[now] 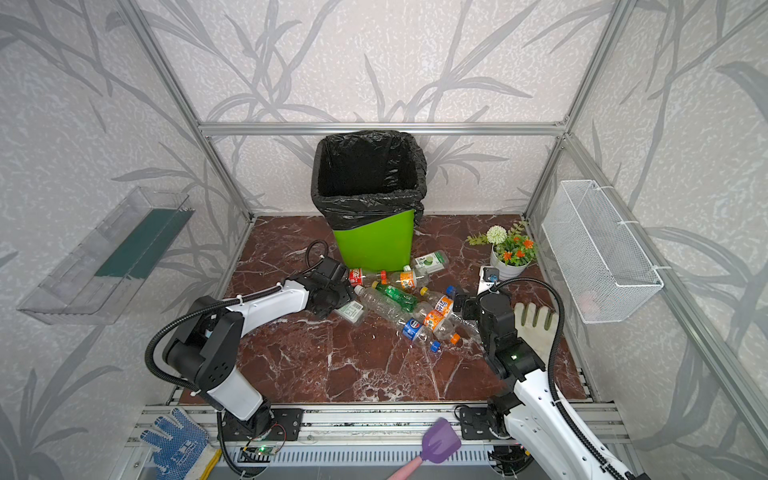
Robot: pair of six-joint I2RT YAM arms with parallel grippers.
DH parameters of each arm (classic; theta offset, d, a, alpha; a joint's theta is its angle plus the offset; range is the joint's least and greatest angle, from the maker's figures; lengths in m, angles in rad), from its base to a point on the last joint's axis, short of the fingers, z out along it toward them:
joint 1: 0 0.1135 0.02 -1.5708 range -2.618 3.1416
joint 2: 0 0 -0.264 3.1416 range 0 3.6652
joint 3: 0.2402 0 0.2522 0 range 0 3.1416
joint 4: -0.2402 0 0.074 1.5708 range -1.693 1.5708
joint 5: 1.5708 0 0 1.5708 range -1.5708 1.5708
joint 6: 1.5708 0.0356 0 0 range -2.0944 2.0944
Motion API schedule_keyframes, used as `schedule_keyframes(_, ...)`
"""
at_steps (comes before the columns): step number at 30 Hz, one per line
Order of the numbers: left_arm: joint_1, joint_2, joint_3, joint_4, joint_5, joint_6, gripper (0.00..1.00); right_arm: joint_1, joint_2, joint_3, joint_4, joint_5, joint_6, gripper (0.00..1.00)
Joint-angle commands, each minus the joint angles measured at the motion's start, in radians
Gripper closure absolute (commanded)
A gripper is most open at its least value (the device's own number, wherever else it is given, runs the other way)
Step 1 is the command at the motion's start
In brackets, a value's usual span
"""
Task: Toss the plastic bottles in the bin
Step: 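Grasp the green-label bottle with the left gripper while the right gripper returns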
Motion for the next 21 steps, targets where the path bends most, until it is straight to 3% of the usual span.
schedule_keyframes(1,0.003,0.018,0.023,-0.078,-0.036,-0.022,0.08,-0.017,-0.009,-0.010,-0.006,-0.013,0.024,0.00)
schedule_keyframes(9,0.010,0.020,-0.001,-0.159,-0.049,0.017,0.17,-0.033,-0.008,-0.013,-0.006,-0.025,0.037,0.00)
schedule_keyframes(21,0.040,-0.058,-0.077,-0.182,-0.064,0.083,0.50,-0.038,0.023,-0.001,0.010,-0.049,0.070,0.00)
